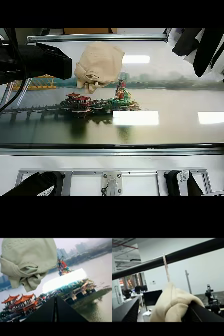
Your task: Fold the clothes and pants, and hang the long-sleeved shirts on hangers.
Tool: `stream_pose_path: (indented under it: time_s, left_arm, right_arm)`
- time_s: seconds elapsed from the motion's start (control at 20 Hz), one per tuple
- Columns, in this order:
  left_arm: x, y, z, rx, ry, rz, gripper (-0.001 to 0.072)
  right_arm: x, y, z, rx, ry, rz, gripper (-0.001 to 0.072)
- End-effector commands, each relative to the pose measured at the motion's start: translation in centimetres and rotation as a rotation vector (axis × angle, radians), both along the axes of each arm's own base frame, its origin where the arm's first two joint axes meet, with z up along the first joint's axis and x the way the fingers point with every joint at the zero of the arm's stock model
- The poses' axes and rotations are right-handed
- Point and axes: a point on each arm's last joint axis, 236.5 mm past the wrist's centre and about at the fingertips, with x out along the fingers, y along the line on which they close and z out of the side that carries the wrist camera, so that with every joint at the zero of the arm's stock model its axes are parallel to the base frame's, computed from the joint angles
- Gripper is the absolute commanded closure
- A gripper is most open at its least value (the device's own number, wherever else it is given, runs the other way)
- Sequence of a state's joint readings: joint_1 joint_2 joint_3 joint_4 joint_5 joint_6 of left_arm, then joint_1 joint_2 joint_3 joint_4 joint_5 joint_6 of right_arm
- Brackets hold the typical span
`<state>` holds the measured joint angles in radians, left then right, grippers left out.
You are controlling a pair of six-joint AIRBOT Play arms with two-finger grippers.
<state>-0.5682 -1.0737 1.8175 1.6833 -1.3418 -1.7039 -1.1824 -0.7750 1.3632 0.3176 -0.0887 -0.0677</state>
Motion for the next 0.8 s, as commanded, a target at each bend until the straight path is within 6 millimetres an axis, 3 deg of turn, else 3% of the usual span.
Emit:
stream_pose_path:
  time_s: [0.0, 0.2, 0.3, 0.4, 0.55, 0.7, 0.75]
  left_arm:
    - [0.0, 0.0, 0.0, -0.002, 0.001, 0.001, 0.0689]
    - [0.0, 0.0, 0.0, -0.003, 0.001, 0.001, 0.0689]
    - [0.0, 0.0, 0.0, -0.003, 0.002, 0.000, 0.0689]
    - [0.0, 0.0, 0.0, -0.003, 0.002, 0.001, 0.0689]
    - [0.0, 0.0, 0.0, -0.003, 0.002, 0.001, 0.0689]
    - [0.0, 0.0, -0.1, -0.002, 0.003, 0.003, 0.0689]
    - [0.0, 0.1, -0.1, -0.003, 0.005, 0.007, 0.0689]
  right_arm:
    - [-0.8, 3.1, 2.0, -0.062, -0.015, 0.016, 0.0137]
    - [-0.5, 7.6, 3.9, -0.153, -0.021, 0.100, 0.0137]
    - [1.4, 9.6, 4.0, -0.192, -0.008, 0.214, 0.0137]
    - [4.9, 11.9, 3.4, -0.231, 0.039, 0.396, 0.0137]
    - [11.9, 17.8, -0.1, -0.269, 0.171, 0.841, 0.0137]
    - [17.6, 21.9, -5.4, -0.231, 0.351, 1.078, 0.0141]
    - [19.8, 24.2, -7.7, -0.238, 0.456, 1.143, 0.0141]
